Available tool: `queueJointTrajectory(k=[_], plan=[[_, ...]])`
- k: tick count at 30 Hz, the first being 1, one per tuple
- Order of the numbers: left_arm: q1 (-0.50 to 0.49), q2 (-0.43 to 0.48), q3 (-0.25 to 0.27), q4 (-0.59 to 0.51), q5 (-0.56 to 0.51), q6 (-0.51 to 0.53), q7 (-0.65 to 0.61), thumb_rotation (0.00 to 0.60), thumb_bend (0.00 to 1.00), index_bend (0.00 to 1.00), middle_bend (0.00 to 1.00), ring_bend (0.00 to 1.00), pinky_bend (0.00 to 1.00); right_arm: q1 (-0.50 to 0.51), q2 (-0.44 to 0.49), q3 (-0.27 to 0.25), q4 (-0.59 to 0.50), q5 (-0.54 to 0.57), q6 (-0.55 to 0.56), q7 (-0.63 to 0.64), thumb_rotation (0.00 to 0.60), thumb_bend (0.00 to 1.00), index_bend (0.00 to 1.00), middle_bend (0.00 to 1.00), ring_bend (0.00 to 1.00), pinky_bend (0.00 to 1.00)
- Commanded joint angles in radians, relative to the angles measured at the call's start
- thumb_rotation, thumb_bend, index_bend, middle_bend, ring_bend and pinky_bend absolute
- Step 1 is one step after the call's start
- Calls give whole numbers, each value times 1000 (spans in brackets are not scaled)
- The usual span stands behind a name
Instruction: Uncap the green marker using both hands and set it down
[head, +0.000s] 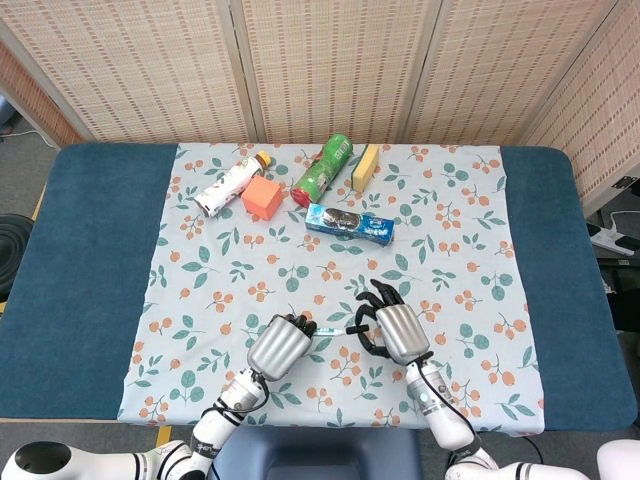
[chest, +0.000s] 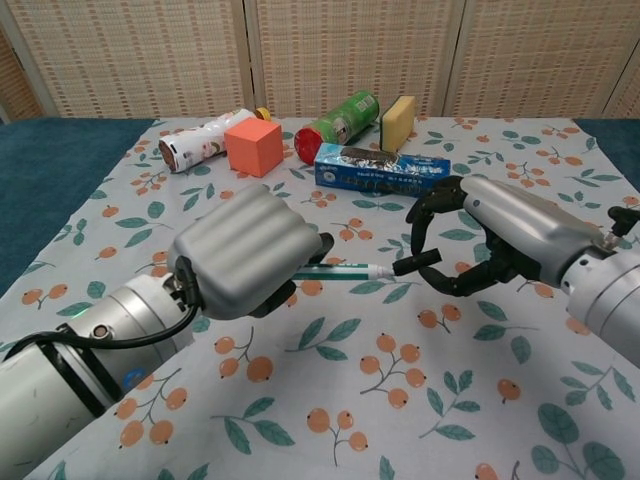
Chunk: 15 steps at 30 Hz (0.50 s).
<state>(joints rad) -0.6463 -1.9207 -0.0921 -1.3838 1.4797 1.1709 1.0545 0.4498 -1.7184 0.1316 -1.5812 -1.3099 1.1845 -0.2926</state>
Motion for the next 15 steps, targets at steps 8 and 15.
queueJointTrajectory(k=[8,15], plan=[[-1,18,-8,21,-10,2,-8,600,441,522,662,686,948,-15,52,-6,-8,-6,19,1,600,520,820,241,51,112],[18,41,-1,104,-65,-38,-119,600,443,499,640,685,948,-44,104,-21,20,28,3,62,600,520,820,241,52,112]])
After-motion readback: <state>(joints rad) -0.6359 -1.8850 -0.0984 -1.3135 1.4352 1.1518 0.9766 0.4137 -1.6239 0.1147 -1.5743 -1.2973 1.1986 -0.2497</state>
